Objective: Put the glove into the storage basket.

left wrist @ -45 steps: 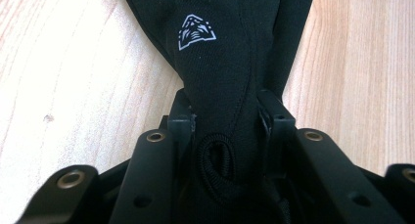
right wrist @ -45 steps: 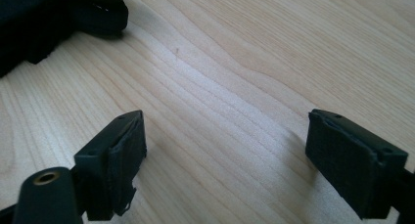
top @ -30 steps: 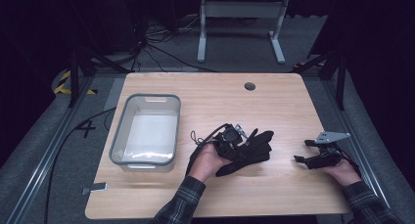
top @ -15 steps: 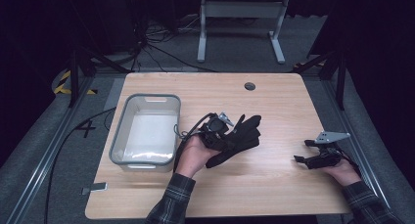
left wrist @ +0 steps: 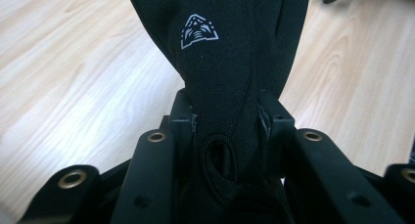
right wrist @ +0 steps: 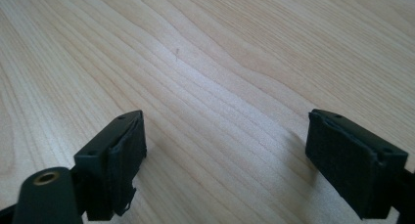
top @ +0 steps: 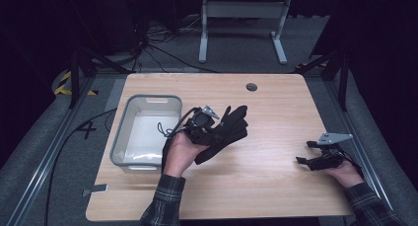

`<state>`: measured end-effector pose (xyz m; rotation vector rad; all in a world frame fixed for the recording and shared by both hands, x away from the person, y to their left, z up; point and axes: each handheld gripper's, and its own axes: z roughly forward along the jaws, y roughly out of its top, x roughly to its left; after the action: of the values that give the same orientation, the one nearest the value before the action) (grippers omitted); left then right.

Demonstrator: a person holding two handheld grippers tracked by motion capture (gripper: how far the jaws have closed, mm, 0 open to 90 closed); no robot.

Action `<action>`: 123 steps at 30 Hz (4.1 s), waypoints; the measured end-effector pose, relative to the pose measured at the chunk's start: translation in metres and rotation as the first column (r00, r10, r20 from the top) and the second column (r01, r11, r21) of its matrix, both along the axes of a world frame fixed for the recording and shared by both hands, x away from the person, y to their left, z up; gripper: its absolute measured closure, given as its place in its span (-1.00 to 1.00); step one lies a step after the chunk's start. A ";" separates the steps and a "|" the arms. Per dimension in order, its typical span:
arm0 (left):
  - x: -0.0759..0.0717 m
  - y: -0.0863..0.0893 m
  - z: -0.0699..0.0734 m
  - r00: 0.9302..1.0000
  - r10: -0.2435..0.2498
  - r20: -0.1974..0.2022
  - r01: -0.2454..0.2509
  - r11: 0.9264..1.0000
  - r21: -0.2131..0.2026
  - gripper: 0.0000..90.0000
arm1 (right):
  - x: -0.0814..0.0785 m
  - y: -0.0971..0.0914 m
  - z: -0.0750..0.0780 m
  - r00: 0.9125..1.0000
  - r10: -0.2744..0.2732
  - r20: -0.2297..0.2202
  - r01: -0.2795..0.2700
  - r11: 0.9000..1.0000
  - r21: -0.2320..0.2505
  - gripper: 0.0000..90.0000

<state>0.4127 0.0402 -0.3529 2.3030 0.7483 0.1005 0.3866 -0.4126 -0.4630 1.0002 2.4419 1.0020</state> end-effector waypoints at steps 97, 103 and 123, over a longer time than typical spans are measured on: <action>0.029 0.170 -0.053 0.872 0.489 -0.009 -0.487 0.871 0.070 -0.29 | 0.001 0.002 -0.001 1.000 0.009 -0.011 -0.009 1.000 -0.012 -0.81; 0.027 0.161 -0.048 0.886 0.464 -0.001 -0.463 0.885 0.050 -0.40 | 0.001 0.002 -0.001 1.000 0.008 -0.011 -0.009 1.000 -0.012 -0.81; 0.018 0.104 -0.021 0.943 0.332 0.035 -0.331 0.943 -0.027 -0.46 | 0.000 0.002 -0.001 1.000 0.012 -0.012 -0.012 1.000 -0.013 -0.82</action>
<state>0.4308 0.1438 -0.3738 2.1289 1.1059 0.2881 0.3871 -0.4105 -0.4637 0.9915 2.4641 0.9847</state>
